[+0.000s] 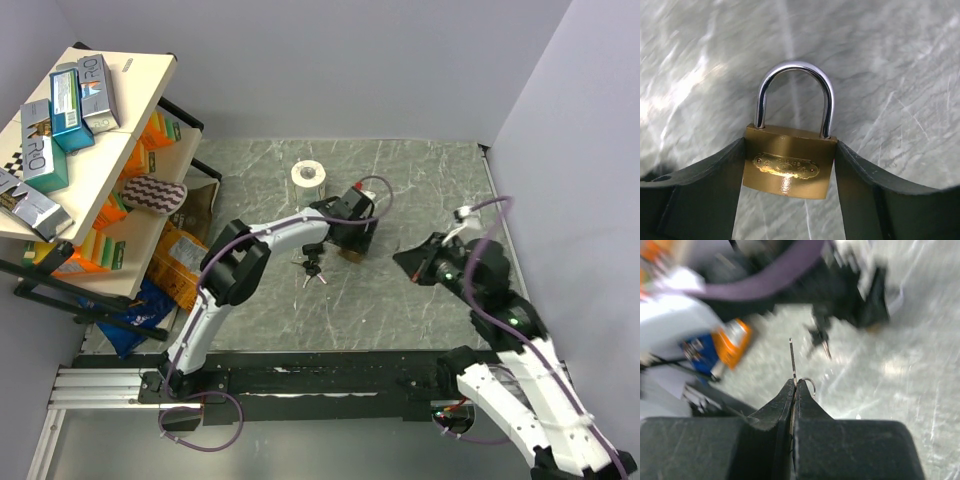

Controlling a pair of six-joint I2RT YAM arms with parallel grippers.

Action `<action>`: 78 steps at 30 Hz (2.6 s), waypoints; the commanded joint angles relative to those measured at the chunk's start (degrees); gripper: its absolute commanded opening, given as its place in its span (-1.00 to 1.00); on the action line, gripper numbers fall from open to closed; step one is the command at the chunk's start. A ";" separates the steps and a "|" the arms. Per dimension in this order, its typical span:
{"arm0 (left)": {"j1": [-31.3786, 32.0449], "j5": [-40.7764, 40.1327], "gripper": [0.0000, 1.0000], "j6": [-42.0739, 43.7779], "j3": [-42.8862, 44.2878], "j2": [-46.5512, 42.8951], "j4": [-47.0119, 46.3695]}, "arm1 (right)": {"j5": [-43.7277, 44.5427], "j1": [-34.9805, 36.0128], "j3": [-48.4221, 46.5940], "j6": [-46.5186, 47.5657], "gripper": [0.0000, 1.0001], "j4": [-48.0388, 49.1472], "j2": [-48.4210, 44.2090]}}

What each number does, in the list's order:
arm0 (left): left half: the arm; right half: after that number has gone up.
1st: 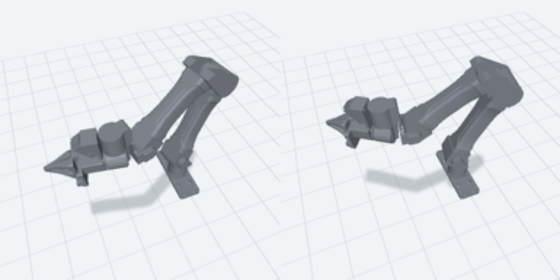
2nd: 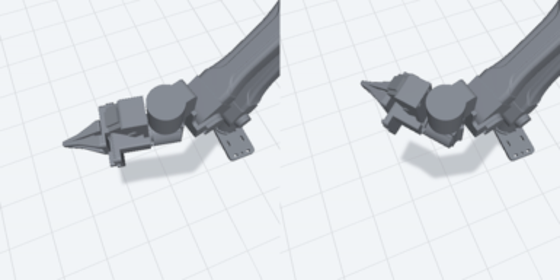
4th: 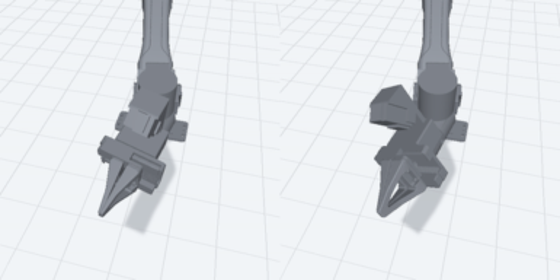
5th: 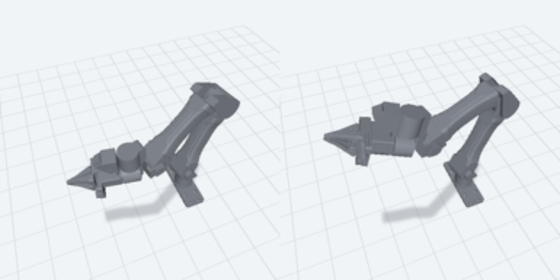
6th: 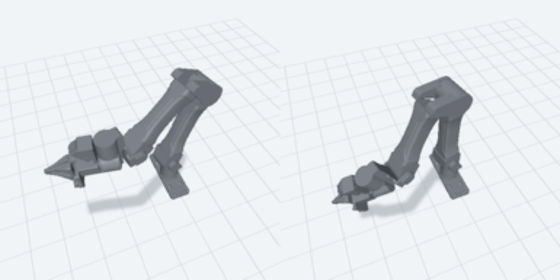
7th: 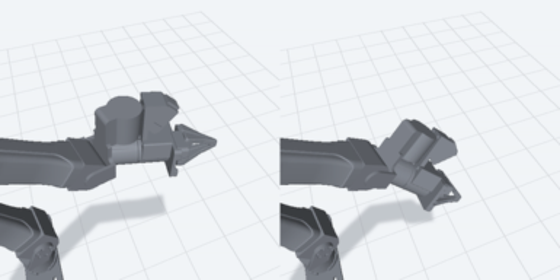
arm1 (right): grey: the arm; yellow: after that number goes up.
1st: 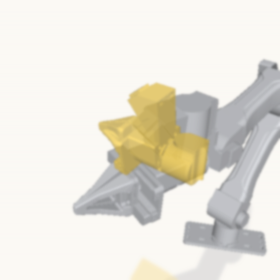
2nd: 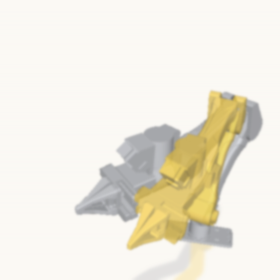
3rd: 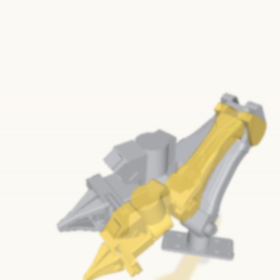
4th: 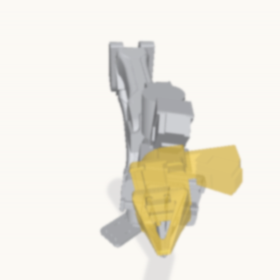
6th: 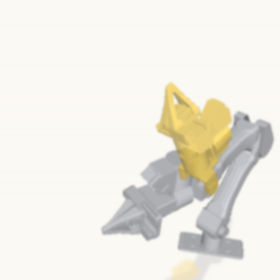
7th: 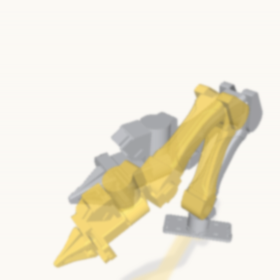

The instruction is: Unlock with the key

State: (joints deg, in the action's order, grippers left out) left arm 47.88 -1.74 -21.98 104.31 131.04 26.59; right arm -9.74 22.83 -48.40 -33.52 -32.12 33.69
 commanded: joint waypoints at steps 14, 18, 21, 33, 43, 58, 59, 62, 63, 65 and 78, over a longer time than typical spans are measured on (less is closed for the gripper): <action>-5.08 12.72 -0.91 -21.09 -10.71 -1.93 3.82 | -13.38 0.55 23.62 -3.66 -1.00 33.77 20.88; -5.16 14.21 -0.94 -22.40 -10.80 -1.67 2.77 | -15.57 0.55 24.23 -3.92 -1.00 38.51 26.93; -5.08 15.27 -0.94 -23.28 -10.36 -1.05 2.33 | -16.45 0.55 24.32 -5.33 -1.00 41.69 30.99; -5.16 15.80 -0.98 -23.90 -13.17 -2.02 1.19 | -16.54 0.46 19.49 -5.51 -1.00 43.72 45.05; -5.16 16.42 -0.98 -23.64 -17.39 -3.51 -0.75 | -16.46 0.11 15.71 -6.03 -1.00 47.06 52.69; -5.16 16.41 -0.98 -22.76 -18.44 -4.04 -0.84 | -13.73 -1.03 14.57 -7.70 -1.00 45.04 55.25; -5.16 16.33 -0.98 -22.59 -18.44 -4.13 -0.75 | -13.64 -1.21 14.39 -7.53 -1.00 44.86 55.34; -5.16 16.24 -0.98 -22.50 -18.62 -4.13 -0.66 | -12.77 -1.47 14.12 -7.18 -1.00 44.95 55.25; -5.16 16.41 -0.98 -22.58 -18.71 -4.13 -0.66 | -12.50 -1.56 14.30 -7.26 -1.00 45.21 55.08; -5.16 16.42 -0.98 -22.50 -18.79 -4.13 -0.84 | -12.85 -2.00 14.30 -7.79 -1.00 45.74 55.43; -5.16 17.65 -0.98 -23.02 -19.15 -3.87 -1.19 | -8.99 -2.18 10.88 -3.49 -1.00 46.36 55.96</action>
State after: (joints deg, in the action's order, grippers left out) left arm 41.89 15.14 -45.32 89.08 123.68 16.53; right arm -24.97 21.85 -33.50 -39.18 9.98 88.99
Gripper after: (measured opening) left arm 0.688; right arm 0.012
